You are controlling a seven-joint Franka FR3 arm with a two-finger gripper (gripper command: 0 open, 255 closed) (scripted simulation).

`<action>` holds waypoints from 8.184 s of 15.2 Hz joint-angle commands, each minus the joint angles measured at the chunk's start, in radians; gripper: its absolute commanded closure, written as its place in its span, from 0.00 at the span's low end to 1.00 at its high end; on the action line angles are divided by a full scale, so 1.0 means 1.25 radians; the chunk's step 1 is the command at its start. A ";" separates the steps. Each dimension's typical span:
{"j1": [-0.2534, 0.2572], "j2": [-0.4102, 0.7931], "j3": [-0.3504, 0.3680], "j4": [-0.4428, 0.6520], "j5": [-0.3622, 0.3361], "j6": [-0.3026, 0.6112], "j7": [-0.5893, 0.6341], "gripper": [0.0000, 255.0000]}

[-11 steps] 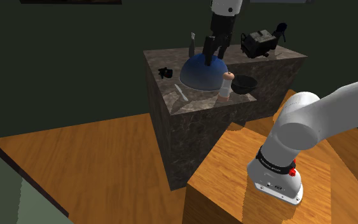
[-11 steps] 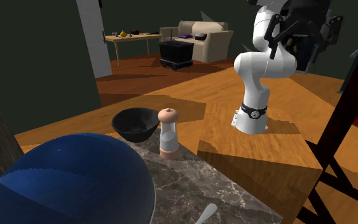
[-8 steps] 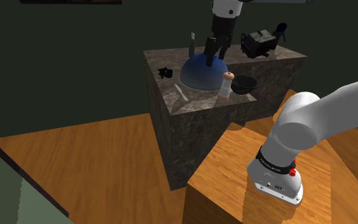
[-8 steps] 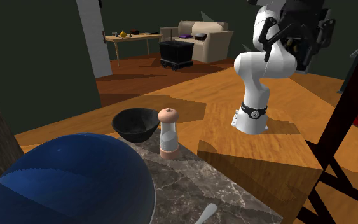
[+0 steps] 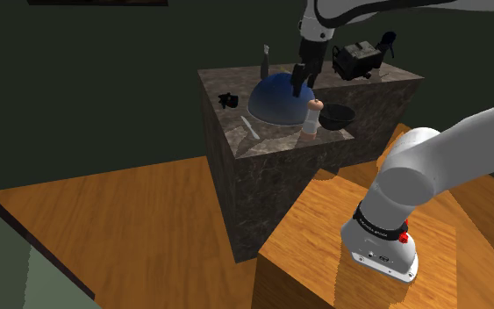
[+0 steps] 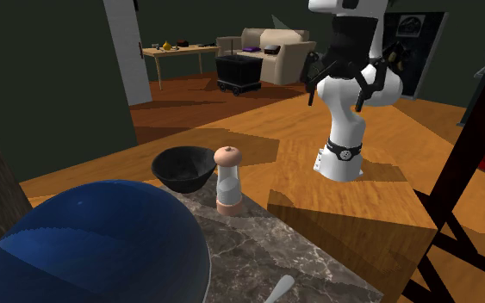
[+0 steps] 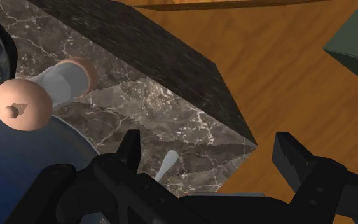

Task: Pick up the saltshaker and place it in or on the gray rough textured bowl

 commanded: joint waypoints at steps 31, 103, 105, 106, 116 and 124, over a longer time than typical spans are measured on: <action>-0.055 0.436 -0.299 0.101 0.004 0.363 -0.359 0.00; -0.144 0.545 -0.433 0.559 0.112 0.008 -0.653 1.00; -0.144 0.544 -0.433 0.537 0.111 0.029 -0.652 1.00; -0.144 0.544 -0.433 0.526 0.111 0.040 -0.652 1.00; -0.145 0.556 -0.434 0.431 0.119 0.144 -0.656 1.00; -0.146 0.556 -0.434 0.431 0.119 0.144 -0.656 1.00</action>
